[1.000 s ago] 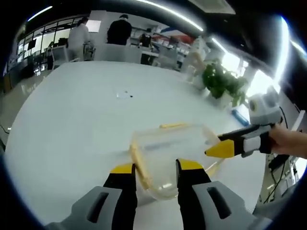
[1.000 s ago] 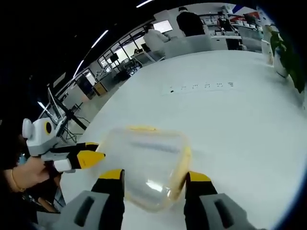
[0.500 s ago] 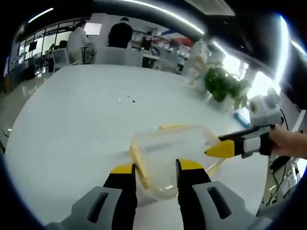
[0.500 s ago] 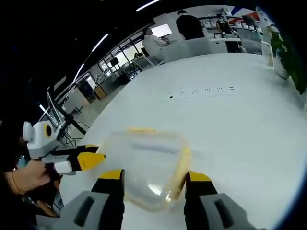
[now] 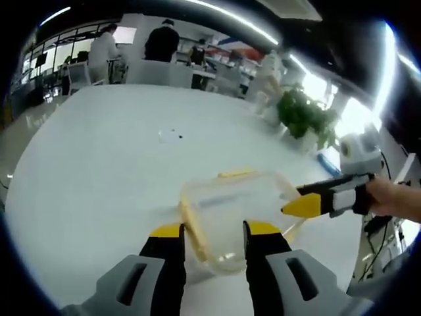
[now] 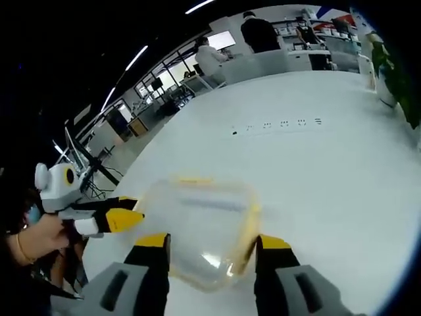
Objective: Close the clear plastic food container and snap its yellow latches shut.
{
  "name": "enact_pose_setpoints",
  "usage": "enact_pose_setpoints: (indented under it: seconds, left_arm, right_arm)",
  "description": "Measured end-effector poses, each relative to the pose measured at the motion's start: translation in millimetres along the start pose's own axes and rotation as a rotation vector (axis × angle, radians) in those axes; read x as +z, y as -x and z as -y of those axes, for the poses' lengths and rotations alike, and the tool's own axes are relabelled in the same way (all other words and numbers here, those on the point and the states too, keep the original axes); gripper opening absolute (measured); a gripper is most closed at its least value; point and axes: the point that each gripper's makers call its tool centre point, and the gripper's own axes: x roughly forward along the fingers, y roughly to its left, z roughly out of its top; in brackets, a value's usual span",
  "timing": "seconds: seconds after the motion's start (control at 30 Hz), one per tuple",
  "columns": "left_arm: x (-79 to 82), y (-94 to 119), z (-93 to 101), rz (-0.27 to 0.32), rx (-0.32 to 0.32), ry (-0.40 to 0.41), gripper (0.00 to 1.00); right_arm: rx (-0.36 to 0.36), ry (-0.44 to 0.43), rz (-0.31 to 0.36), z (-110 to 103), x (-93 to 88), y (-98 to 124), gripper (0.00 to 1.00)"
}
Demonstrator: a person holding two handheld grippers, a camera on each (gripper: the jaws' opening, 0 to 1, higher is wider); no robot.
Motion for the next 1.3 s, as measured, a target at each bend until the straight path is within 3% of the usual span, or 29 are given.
enact_pose_setpoints:
  seconds: [0.07,0.17,0.3,0.53,0.67,0.8,1.1,1.3]
  left_arm:
    - [-1.8,3,-0.1,-0.006,-0.014,0.032,0.34]
    - [0.8,12,-1.1,0.030,-0.017,0.041,0.38]
    - [0.3,20,3.6,0.041,-0.029,0.038,0.38]
    - [-4.9,47,18.1,0.059,-0.032,-0.054,0.44]
    - [-8.5,62,20.6,0.067,-0.031,-0.070,0.49]
    - [-7.8,73,28.2,0.101,-0.052,-0.098,0.51]
    - [-8.6,99,41.8,0.145,-0.057,-0.134,0.57]
    - [-12.3,115,52.1,0.172,-0.058,-0.176,0.58]
  right_arm:
    - [-0.010,-0.013,0.013,2,-2.4,6,0.51]
    - [-0.018,-0.023,0.024,5,-6.9,14,0.58]
    - [-0.029,-0.011,0.011,8,-12.3,22,0.58]
    - [-0.034,0.023,0.029,-3,-9.4,37,0.59]
    - [-0.040,0.050,0.046,-9,-4.4,47,0.67]
    - [-0.024,0.098,0.067,-22,-3.1,56,0.69]
    - [-0.014,0.116,0.083,-39,-7.9,75,0.71]
    - [-0.043,0.214,0.098,-51,-19.3,93,0.78]
